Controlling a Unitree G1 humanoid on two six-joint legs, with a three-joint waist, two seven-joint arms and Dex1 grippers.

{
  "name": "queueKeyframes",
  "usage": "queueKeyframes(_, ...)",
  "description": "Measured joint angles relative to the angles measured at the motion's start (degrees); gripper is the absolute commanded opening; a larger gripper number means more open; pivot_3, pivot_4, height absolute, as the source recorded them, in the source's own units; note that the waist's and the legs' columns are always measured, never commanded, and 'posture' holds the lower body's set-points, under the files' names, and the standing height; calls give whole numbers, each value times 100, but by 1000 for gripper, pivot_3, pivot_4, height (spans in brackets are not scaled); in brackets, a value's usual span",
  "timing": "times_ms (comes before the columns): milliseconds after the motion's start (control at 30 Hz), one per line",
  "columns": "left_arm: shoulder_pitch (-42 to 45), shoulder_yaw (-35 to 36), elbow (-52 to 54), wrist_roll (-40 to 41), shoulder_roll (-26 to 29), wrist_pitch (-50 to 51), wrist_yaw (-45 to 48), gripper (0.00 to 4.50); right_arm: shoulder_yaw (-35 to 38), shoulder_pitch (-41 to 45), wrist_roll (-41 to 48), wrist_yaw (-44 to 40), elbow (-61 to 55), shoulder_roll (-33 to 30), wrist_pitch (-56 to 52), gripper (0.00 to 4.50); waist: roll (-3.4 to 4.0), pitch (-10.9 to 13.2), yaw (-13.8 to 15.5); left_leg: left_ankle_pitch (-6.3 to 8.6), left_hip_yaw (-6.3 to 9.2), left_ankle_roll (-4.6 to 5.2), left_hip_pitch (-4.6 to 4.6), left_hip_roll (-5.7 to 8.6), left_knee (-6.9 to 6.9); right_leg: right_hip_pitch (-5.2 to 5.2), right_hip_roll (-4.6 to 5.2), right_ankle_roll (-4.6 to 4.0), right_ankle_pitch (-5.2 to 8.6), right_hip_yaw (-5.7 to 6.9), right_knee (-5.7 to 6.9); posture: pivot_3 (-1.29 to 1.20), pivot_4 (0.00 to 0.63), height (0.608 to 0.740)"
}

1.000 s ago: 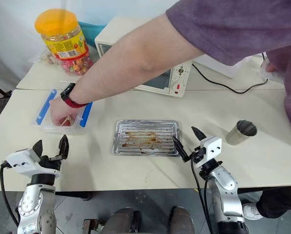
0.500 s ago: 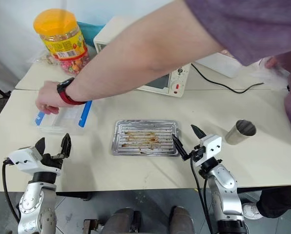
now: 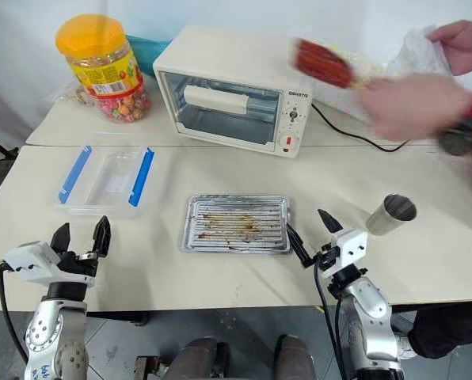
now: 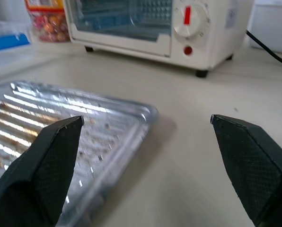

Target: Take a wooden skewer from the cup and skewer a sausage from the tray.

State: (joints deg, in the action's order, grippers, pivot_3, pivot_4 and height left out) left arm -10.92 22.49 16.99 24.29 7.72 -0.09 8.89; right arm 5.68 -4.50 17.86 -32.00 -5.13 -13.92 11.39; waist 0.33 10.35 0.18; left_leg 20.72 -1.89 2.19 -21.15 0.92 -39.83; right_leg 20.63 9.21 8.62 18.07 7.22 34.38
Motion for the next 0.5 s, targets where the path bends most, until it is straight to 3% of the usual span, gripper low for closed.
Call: queueKeyframes(500,-155,-243,227,403,73,375,393,4459,68,-884,265,-238,-563,-266,-78,4500,0,0,37,1,-16,0,5,-11,11,-2,-12,1,-1,-19,-29,0,150,740)
